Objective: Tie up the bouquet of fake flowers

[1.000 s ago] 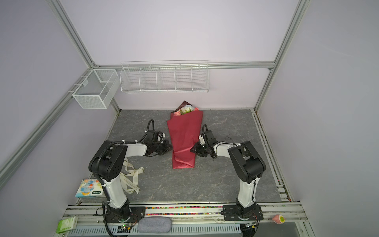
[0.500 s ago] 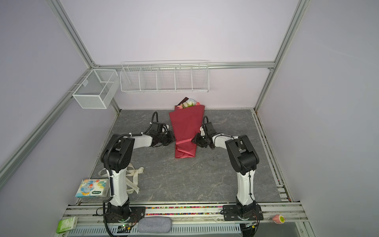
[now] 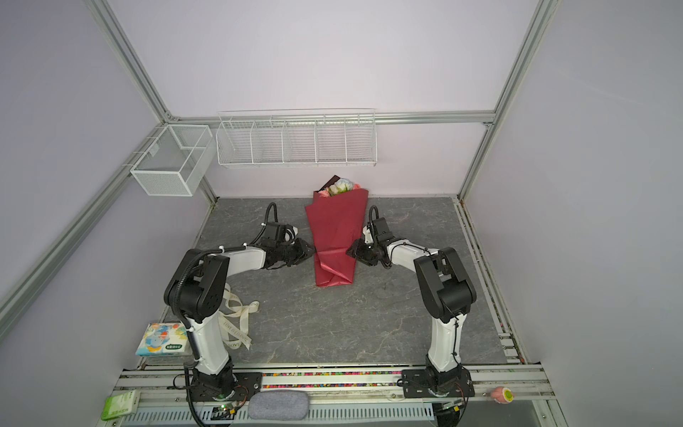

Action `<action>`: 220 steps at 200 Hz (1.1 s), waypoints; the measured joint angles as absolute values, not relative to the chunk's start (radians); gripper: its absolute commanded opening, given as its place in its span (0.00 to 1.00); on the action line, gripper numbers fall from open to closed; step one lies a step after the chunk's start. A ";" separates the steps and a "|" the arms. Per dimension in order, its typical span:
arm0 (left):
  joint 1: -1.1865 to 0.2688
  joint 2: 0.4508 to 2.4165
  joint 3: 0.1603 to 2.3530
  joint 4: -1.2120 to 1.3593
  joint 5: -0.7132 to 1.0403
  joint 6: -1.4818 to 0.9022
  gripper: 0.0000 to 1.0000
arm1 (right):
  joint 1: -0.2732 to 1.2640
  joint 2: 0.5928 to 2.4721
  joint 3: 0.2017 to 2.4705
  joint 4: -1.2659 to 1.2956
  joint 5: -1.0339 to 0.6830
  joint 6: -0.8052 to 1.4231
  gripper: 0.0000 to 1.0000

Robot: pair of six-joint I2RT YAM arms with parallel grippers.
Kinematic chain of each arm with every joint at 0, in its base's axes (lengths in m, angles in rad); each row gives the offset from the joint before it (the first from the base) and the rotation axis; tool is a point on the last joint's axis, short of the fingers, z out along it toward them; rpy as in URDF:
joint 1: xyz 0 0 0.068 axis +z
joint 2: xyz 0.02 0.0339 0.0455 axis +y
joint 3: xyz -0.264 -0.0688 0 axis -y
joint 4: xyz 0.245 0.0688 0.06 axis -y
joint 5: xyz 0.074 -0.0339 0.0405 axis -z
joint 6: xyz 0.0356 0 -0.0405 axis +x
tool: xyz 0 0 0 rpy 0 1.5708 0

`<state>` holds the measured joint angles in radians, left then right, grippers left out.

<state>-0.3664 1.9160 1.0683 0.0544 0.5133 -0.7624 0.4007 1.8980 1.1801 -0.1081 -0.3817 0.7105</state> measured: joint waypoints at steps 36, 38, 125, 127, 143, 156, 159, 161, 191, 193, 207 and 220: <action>-0.366 1.816 0.987 0.049 0.501 -0.754 0.41 | 0.401 1.794 1.136 -0.132 -0.345 0.695 0.59; -0.366 1.808 0.982 0.045 0.500 -0.753 0.41 | 0.401 1.784 1.131 -0.137 -0.340 0.694 0.59; -0.366 1.469 0.808 -0.066 0.395 -0.704 0.44 | 0.423 1.604 1.086 -0.248 -0.288 0.603 0.57; -0.365 1.462 0.804 -0.071 0.391 -0.702 0.45 | 0.429 1.600 1.085 -0.251 -0.284 0.598 0.57; -0.366 1.401 0.783 -0.132 0.344 -0.695 0.46 | 0.456 1.567 1.071 -0.271 -0.260 0.580 0.57; -0.366 1.348 0.778 -0.208 0.276 -0.695 0.46 | 0.491 1.527 1.065 -0.295 -0.226 0.559 0.57; -0.365 1.334 0.778 -0.232 0.254 -0.695 0.46 | 0.501 1.516 1.064 -0.301 -0.212 0.551 0.57; -0.366 1.326 0.778 -0.241 0.245 -0.695 0.47 | 0.509 1.509 1.064 -0.303 -0.207 0.549 0.57; -0.361 1.195 0.772 -0.448 0.027 -0.710 0.49 | 0.618 1.403 1.058 -0.331 -0.117 0.506 0.57; -0.361 1.185 0.770 -0.464 0.012 -0.714 0.49 | 0.626 1.394 1.056 -0.332 -0.109 0.502 0.57; -0.355 1.129 0.748 -0.553 -0.072 -0.739 0.51 | 0.664 1.357 1.039 -0.339 -0.073 0.496 0.56; -0.351 1.072 0.707 -0.627 -0.140 -0.771 0.52 | 0.688 1.333 1.019 -0.348 -0.044 0.496 0.56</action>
